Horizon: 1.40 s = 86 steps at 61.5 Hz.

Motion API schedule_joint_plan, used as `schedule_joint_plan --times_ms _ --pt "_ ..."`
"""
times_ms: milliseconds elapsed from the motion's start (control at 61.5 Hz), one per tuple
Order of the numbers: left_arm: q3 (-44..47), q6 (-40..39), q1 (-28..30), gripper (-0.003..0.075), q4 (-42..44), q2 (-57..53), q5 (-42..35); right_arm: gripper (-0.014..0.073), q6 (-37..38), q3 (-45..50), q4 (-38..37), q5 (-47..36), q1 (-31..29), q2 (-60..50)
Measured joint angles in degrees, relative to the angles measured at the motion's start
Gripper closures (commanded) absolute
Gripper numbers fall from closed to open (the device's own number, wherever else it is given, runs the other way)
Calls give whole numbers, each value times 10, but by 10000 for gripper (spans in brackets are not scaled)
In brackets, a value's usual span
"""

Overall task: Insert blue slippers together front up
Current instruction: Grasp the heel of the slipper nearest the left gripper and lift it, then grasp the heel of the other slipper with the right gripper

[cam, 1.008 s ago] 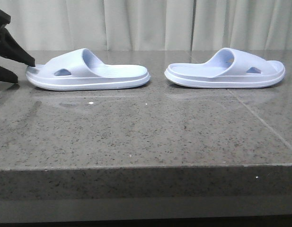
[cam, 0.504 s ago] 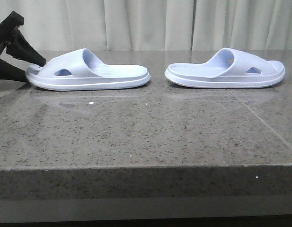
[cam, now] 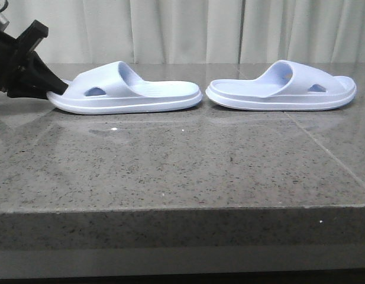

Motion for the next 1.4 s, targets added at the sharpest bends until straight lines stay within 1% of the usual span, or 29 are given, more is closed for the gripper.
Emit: schedule_joint_plan --times_ms 146,423,504,585,780,1203,1284,1398 --pt "-1 0 6 741 -11 0 24 -6 0 0 0 0 0 0" --pt "-14 0 39 741 -39 11 121 -6 0 0 0 1 0 0" --pt "-21 -4 51 741 -54 17 155 -6 0 0 0 1 0 0" --pt "-30 -5 58 741 -74 20 172 -6 0 0 0 1 0 0" --pt "-44 -7 67 741 -101 21 179 -6 0 0 0 1 0 0" --pt "-44 -7 67 741 -96 21 181 -6 0 -1 0 5 0 0" --pt "-44 -7 67 741 -96 21 181 -6 0 -7 1 7 0 12" --pt "-44 -7 67 741 -96 21 181 -6 3 -23 5 7 0 66"
